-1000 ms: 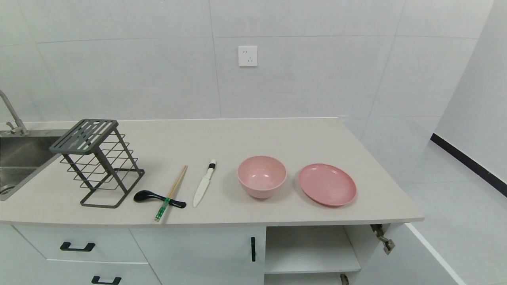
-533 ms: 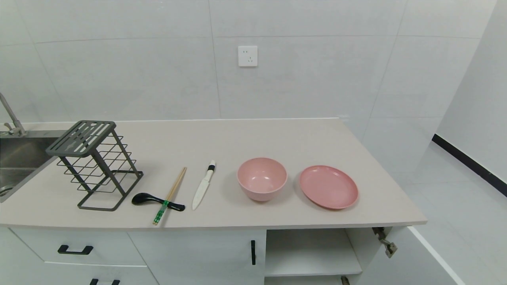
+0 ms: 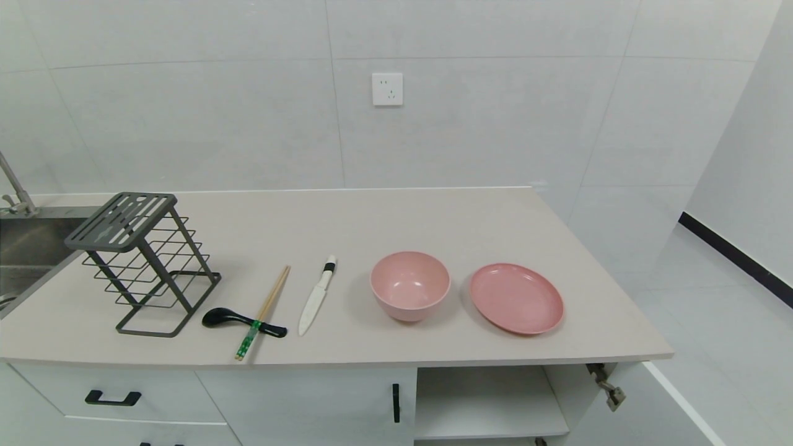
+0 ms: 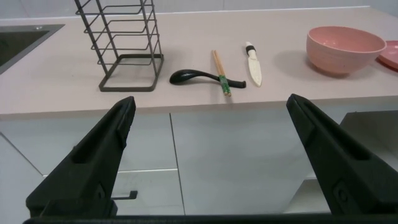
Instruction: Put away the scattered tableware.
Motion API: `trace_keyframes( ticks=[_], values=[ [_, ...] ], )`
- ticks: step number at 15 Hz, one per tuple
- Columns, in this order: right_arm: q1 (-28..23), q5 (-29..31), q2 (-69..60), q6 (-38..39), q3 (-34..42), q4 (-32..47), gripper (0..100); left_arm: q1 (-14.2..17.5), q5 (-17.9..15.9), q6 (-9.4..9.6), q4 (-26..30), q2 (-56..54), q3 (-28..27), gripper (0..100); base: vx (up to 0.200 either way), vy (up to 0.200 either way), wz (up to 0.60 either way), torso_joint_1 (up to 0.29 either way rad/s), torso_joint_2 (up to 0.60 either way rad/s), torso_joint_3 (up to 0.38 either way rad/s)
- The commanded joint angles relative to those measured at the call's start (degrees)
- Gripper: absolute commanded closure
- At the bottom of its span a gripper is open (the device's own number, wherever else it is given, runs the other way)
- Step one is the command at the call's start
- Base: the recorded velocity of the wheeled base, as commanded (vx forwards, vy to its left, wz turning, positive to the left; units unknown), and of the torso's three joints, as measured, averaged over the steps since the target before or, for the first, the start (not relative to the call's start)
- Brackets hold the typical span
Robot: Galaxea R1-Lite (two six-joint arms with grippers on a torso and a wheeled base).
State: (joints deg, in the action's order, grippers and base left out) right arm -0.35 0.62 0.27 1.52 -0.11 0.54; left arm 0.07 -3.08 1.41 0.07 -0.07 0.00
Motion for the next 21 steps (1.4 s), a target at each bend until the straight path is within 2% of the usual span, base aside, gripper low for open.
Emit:
trace_keyframes(
  ticks=[1, 2, 3, 4, 6, 8, 9, 10, 12, 18, 21],
  values=[
    [0.0, -0.2, 0.1, 0.0, 0.0, 0.0, 0, 0.0, 0.0, -0.01, -0.1, 0.1, 0.0, 0, 0.0, 0.0, 0.0, 0.0, 0.0, 0.0],
    [0.0, -0.2, 0.1, 0.0, 0.0, -0.3, 0, 0.0, 0.0, -0.01, -0.1, 0.1, 0.0, 0, 0.0, 0.0, 0.0, 0.0, 0.0, 0.0],
    [-0.1, -0.2, 0.1, 0.9, -1.3, -11.6, 0, 0.0, 0.0, -0.18, 0.0, 0.1, 0.0, 0, 0.0, 0.0, 0.0, 0.0, 0.0, 0.0],
    [-0.1, -0.8, 0.1, 0.8, -3.8, -15.6, 0, 0.0, 0.0, -0.18, -0.1, 0.1, 0.0, 0, 0.0, 0.0, 0.0, 0.0, 0.0, 0.0],
    [-0.1, -2.8, 0.2, 1.1, -5.6, -13.1, 0, 0.0, 0.0, -0.18, -0.1, 0.1, 0.0, 0, 0.0, 0.0, 0.0, 0.0, 0.0, 0.0],
    [-0.1, -9.5, 4.0, -0.8, -8.8, -7.9, 0, 0.0, -0.4, 0.17, -0.2, 0.1, 0.0, 0, 0.0, 0.0, 0.0, 0.0, 0.0, 0.0],
    [-0.1, -9.9, 4.4, -0.8, -8.9, -7.8, 0, 0.0, -0.3, 0.17, -0.1, 0.1, 0.0, 0, 0.0, 0.0, 0.0, 0.0, 0.0, 0.0],
    [0.0, -16.5, 13.8, -2.0, -11.1, -7.3, 0, 0.0, -0.3, -0.01, 0.0, 0.1, 0.0, 0, 0.0, 0.0, 0.0, 0.0, 0.0, 0.0],
    [0.7, -20.4, 21.9, -2.0, -13.1, -7.7, 0, 0.0, -0.3, -0.1, 0.0, 0.1, 0.0, 0, 0.0, 0.0, 0.0, 0.0, 0.0, 0.0],
    [5.6, -20.7, 42.9, -2.1, -14.8, -7.7, 0, 0.0, -0.4, 0.08, 0.0, 0.1, 0.0, 0, 0.0, 0.0, 0.0, 0.0, 0.0, 0.0],
    [6.0, -20.7, 52.3, -2.1, -14.8, -14.2, 0, 0.0, -0.4, 0.08, 0.0, 0.1, 0.0, 0, 0.0, 0.0, 0.0, 0.0, 0.0, 0.0]
  ],
)
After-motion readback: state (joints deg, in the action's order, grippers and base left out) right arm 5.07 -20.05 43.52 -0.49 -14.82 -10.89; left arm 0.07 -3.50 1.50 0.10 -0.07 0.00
